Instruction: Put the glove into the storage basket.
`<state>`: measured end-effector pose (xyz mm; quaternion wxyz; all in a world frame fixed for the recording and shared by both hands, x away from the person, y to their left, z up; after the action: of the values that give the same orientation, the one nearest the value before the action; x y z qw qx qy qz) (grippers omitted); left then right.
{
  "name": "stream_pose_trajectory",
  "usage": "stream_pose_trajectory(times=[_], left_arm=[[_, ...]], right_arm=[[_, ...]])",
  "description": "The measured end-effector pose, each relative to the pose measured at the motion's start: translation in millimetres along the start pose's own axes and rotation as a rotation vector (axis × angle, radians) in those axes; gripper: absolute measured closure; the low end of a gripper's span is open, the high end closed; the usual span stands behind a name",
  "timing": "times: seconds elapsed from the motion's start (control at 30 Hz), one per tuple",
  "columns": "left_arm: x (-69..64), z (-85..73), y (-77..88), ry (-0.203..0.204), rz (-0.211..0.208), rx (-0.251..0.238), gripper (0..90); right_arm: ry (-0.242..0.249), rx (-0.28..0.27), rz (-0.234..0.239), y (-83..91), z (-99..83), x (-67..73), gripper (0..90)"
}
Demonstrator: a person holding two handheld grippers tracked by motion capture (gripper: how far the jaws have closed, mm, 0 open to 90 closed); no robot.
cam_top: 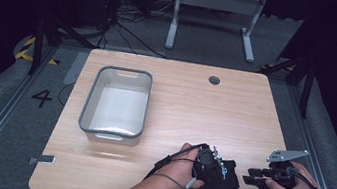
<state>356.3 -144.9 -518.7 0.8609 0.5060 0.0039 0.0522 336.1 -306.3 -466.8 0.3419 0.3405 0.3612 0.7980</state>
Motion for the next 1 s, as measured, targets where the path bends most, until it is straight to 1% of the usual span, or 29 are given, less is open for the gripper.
stream_pose_trajectory(times=[0.07, 0.1, 0.13, 0.2, 0.27, 0.33, 0.37, 0.43, 0.53, 0.7, 0.73, 0.77, 0.8, 0.97, 1.0], left_arm=[[2.0, -1.2, 1.9, 0.011, 0.001, 0.006, 50.2], [3.2, -1.1, 2.2, 0.014, 0.001, 0.0, 57.7], [4.4, -1.6, 2.6, 0.019, -0.002, -0.003, 60.9], [5.9, -2.0, 3.0, 0.027, -0.011, -0.013, 63.5], [7.2, -1.9, 3.5, 0.038, -0.027, -0.019, 64.6], [7.6, -1.6, 4.2, 0.049, -0.034, -0.021, 65.4], [7.7, -1.4, 4.9, 0.051, -0.036, -0.018, 65.9], [7.6, -0.7, 6.9, 0.067, -0.053, -0.012, 66.3], [8.8, -0.1, 11.6, 0.073, -0.075, -0.004, 66.4], [9.6, 1.7, 25.4, 0.089, -0.079, -0.008, 66.9], [9.9, 2.9, 28.9, 0.097, -0.079, -0.024, 66.9], [9.9, 3.4, 32.6, 0.106, -0.087, -0.029, 66.9], [10.3, 4.0, 35.9, 0.115, -0.085, -0.038, 66.9], [14.2, 5.9, 48.3, 0.128, -0.081, -0.044, 66.9], [14.8, 6.8, 51.4, 0.137, -0.08, -0.049, 66.9]], right_arm=[[0.0, -0.004, 0.0, 1.2, 0.6, -0.1, 60.2], [-0.001, -0.005, 0.001, 1.6, 0.7, -0.2, 60.3], [-0.002, -0.004, 0.001, 1.7, 0.6, -0.4, 60.3], [-0.002, -0.005, -0.001, 1.6, 0.4, -1.3, 60.4], [-0.004, -0.005, -0.001, 1.6, 0.2, -1.8, 60.3], [-0.005, -0.004, -0.001, 1.5, 0.2, -2.1, 60.3], [-0.005, -0.006, -0.001, 1.6, 0.5, -2.3, 60.3], [-0.006, -0.006, -0.002, 1.5, 0.7, -2.8, 60.3], [-0.009, -0.006, -0.001, 1.4, 0.8, -4.2, 60.3], [-0.014, -0.01, 0.0, 1.4, 1.9, -5.5, 60.0], [-0.013, -0.009, 0.001, 1.3, 2.2, -5.8, 59.9], [-0.012, -0.01, -0.001, 1.0, 2.8, -6.2, 59.9], [-0.013, -0.012, 0.0, 0.9, 3.4, -6.1, 59.9], [-0.008, -0.01, 0.005, -0.2, 6.5, -5.7, 59.5], [-0.011, -0.011, 0.005, -0.8, 7.4, -5.6, 59.5]])
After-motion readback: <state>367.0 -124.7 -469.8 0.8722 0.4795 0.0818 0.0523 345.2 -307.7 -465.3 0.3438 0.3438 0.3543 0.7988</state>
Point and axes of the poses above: each handheld gripper's, and its own axes: y roughly backward along the jaws, z roughly out of its top, x roughly to its left, the point moved 9 cm from there along -y, roughly forward along the jaws, and after that the axes turned 12 degrees about -y, right-handed, at the moved point
